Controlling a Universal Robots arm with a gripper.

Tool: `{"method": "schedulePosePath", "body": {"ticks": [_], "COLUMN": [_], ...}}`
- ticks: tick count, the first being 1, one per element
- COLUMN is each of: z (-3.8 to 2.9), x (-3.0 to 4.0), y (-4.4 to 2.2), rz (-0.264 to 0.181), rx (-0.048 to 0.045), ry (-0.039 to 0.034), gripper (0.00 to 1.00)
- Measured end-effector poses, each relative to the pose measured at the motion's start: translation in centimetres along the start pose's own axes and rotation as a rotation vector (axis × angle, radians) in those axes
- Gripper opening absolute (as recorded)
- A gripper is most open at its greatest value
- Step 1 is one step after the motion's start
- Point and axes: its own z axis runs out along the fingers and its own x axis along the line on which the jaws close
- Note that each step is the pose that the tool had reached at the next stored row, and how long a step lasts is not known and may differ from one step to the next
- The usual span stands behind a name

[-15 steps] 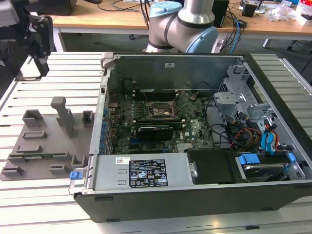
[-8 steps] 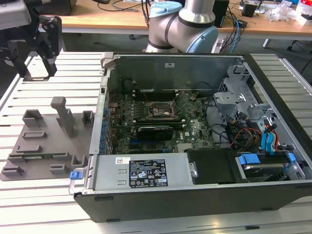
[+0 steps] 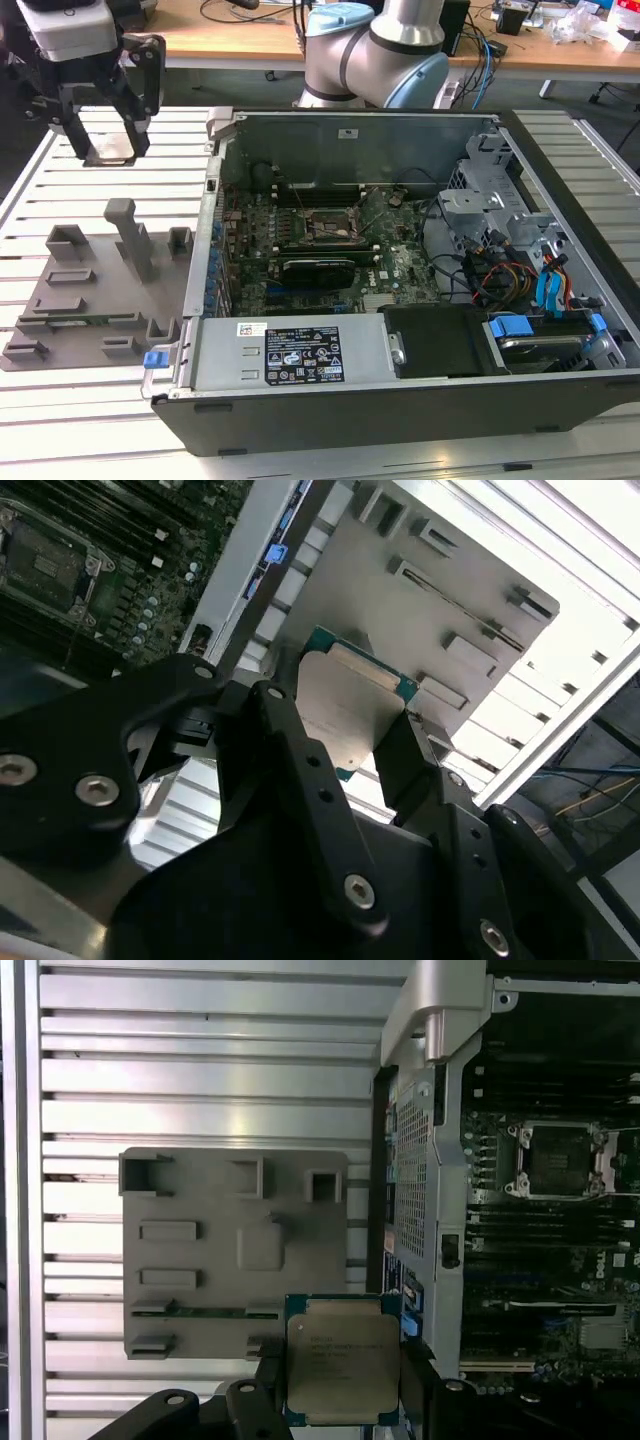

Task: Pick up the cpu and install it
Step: 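Pick up the cpu and move it towards the insertion slot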

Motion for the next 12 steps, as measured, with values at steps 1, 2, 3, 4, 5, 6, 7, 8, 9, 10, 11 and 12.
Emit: {"method": "schedulePosePath", "body": {"ticks": [1, 2, 3, 4, 5, 6, 7, 8, 9, 10, 11, 12], "z": [0.17, 0.27, 0.28, 0.30, 0.32, 0.33, 0.34, 0.36, 0.37, 0.38, 0.39, 0.40], "x": [-1.49, -2.19, -2.31, -2.40, -2.54, -2.65, -2.72, -2.84, -2.90, -2.98, -3.04, -3.12], "y": [0.19, 0.28, 0.30, 0.31, 0.34, 0.36, 0.37, 0.39, 0.40, 0.42, 0.43, 0.44], "rz": [0.000, 0.000, 0.000, 0.000, 0.000, 0.000, 0.000, 0.000, 0.000, 0.000, 0.000, 0.000], "rx": [0.0051, 0.0091, 0.0098, 0.0102, 0.0111, 0.0117, 0.0121, 0.0127, 0.0131, 0.0135, 0.0139, 0.0143], "ry": [0.0001, 0.0002, 0.0003, 0.0003, 0.0003, 0.0003, 0.0004, 0.0003, 0.0003, 0.0003, 0.0003, 0.0003], "gripper": [0.55, 0.55, 0.55, 0.55, 0.55, 0.55, 0.55, 0.55, 0.55, 0.55, 0.55, 0.55]}}
